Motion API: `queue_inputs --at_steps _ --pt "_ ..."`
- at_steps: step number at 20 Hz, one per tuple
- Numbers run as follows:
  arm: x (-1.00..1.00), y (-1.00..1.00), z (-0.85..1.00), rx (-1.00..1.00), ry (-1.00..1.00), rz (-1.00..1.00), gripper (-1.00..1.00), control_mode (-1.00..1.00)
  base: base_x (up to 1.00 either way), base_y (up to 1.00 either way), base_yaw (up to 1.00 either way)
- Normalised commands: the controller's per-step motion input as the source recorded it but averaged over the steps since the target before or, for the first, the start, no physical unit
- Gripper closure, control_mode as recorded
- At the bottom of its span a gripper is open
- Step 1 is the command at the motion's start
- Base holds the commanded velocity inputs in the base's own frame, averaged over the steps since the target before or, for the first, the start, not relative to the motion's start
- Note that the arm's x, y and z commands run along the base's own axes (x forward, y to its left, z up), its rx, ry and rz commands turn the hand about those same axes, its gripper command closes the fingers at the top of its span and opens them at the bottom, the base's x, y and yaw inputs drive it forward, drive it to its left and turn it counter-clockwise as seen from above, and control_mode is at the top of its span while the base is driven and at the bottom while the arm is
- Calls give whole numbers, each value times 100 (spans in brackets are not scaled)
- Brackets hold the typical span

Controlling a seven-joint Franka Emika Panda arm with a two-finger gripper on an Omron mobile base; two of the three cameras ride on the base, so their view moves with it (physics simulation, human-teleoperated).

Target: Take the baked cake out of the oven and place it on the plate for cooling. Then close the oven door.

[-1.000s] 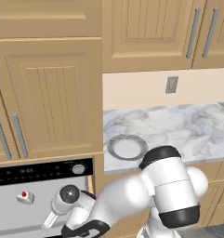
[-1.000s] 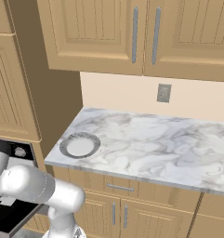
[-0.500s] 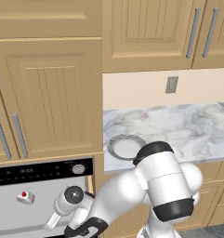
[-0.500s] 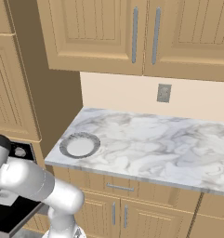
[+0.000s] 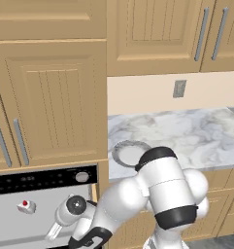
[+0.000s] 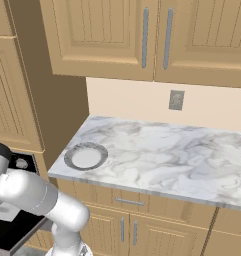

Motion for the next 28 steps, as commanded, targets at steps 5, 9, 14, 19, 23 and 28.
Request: queue_inputs --at_steps 5,9,14,19,23,28 --pt "2 10 0 0 0 0 -100 -100 0 0 0" --pt "0 5 0 0 0 0 -100 -100 0 0 0" --pt "7 0 0 0 0 0 -100 -100 0 0 0" --pt "8 0 0 0 0 0 -100 -100 0 0 0" --pt "8 0 0 0 0 0 -100 -100 0 0 0" --pt "3 0 0 0 0 0 -100 -100 0 0 0"
